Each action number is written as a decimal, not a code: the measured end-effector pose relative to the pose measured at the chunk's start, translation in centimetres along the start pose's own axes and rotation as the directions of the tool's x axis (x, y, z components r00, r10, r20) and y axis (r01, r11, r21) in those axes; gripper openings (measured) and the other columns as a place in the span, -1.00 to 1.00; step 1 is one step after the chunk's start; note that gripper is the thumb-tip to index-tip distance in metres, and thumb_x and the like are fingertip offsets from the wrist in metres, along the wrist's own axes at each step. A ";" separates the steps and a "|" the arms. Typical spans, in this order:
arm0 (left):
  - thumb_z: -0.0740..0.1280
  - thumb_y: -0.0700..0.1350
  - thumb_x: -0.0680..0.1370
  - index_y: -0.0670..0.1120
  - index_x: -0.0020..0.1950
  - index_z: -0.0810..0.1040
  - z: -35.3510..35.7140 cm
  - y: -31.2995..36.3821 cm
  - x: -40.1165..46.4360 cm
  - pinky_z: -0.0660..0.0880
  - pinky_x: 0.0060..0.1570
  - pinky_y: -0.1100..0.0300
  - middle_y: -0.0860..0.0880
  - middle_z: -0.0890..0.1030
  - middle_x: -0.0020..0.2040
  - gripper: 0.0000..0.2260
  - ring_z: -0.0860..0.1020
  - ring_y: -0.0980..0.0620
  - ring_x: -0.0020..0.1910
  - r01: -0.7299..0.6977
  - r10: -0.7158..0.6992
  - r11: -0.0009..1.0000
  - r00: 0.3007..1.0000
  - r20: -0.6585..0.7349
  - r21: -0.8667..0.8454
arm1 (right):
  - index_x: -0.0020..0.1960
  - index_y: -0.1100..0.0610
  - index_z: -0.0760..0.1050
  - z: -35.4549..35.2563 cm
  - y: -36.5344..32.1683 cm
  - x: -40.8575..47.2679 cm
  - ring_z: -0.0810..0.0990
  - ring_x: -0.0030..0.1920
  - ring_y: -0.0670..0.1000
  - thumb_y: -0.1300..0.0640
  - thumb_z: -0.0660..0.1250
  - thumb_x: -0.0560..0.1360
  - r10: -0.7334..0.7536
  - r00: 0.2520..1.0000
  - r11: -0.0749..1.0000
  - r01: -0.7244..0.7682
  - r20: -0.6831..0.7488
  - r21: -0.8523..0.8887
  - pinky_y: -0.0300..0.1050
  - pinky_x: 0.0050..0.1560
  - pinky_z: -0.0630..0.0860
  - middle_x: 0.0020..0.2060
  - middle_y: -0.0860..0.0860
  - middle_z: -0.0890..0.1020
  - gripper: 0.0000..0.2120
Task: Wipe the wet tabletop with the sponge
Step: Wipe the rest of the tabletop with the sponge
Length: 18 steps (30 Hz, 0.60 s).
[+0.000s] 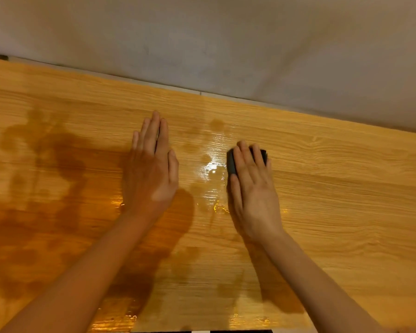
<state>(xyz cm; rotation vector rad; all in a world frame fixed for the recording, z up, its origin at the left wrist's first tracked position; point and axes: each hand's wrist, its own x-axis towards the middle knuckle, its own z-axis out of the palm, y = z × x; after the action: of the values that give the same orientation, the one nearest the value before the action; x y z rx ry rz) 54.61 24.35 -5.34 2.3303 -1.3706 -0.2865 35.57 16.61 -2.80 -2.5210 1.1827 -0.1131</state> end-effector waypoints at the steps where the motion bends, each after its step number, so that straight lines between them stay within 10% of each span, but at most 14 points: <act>1: 0.03 -0.09 0.70 -0.22 0.64 0.11 0.0 0.0 0.0 -0.13 0.62 0.07 -0.18 0.10 0.66 -0.49 0.05 -0.12 0.65 -0.009 0.009 1.000 1.000 -0.010 -0.008 | 0.56 0.17 0.10 -0.1 0.1 2.2 -0.03 0.57 0.06 0.09 -0.04 0.67 0.029 0.999 1.000 -0.029 -0.018 -0.005 0.12 0.55 -0.05 0.55 0.06 0.14 -0.53; 5: 0.05 -0.11 0.71 -0.24 0.63 0.15 0.3 -0.3 -0.3 -0.10 0.62 0.05 -0.19 0.12 0.65 -0.51 0.07 -0.14 0.64 -0.034 0.032 0.998 0.998 -0.051 -0.044 | 0.54 0.19 0.13 0.2 -0.5 8.2 -0.02 0.57 0.09 0.05 -0.04 0.69 0.156 0.981 0.986 -0.148 -0.112 0.075 0.14 0.55 -0.05 0.55 0.09 0.16 -0.54; 11: 0.09 -0.15 0.70 -0.27 0.60 0.20 0.5 -0.2 -0.2 -0.04 0.63 -0.02 -0.21 0.18 0.63 -0.52 0.12 -0.17 0.63 -0.053 0.044 0.995 0.993 -0.107 -0.081 | 0.56 0.15 0.08 0.9 -2.0 -0.5 -0.08 0.57 0.01 0.09 -0.03 0.68 -0.098 0.995 0.995 0.098 0.031 0.015 0.13 0.55 -0.05 0.56 0.03 0.09 -0.54; 18: 0.06 -0.12 0.70 -0.26 0.60 0.23 0.6 -0.3 -0.2 0.01 0.62 -0.02 -0.21 0.20 0.62 -0.52 0.15 -0.16 0.62 -0.058 0.054 0.998 0.992 -0.115 -0.034 | 0.53 0.18 0.20 1.4 -3.5 9.1 0.03 0.56 0.07 0.07 -0.02 0.69 0.077 0.991 0.992 -0.065 -0.106 0.111 0.11 0.55 -0.04 0.53 0.08 0.21 -0.56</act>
<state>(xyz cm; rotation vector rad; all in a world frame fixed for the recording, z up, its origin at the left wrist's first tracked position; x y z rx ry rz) 54.55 24.49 -6.06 2.2374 -1.3604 -0.1577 44.34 12.22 -3.58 -2.4030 1.2721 -0.2940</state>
